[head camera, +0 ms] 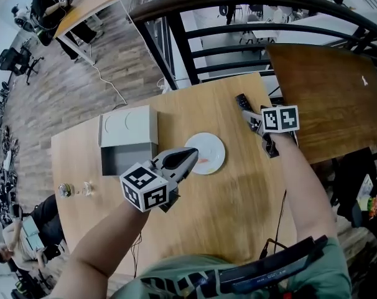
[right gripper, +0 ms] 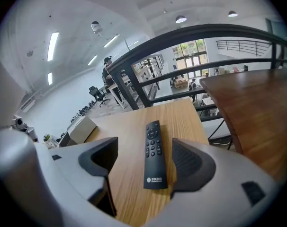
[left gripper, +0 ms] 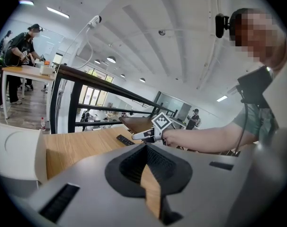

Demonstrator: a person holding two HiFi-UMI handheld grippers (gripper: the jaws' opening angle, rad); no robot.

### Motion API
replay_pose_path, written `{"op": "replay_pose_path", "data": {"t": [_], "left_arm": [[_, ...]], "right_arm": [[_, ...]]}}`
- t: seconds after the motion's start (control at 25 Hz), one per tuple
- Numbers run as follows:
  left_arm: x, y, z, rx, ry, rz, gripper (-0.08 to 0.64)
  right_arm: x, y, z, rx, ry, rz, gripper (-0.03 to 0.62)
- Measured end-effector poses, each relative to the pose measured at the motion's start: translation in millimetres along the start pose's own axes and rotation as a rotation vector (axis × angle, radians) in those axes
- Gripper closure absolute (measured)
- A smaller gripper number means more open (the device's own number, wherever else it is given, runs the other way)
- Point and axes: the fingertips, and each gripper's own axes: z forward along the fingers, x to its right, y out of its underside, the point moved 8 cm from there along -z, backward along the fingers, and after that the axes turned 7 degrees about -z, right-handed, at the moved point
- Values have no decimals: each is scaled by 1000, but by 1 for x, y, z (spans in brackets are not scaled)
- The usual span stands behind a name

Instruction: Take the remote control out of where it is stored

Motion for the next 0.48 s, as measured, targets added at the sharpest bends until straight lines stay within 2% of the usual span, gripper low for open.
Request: {"op": "replay_pose_path", "data": {"t": [0.48], "left_arm": [[47, 3, -31, 13, 23, 47, 568]], "right_arm": [[-29, 3, -65, 46, 12, -13, 252]]}}
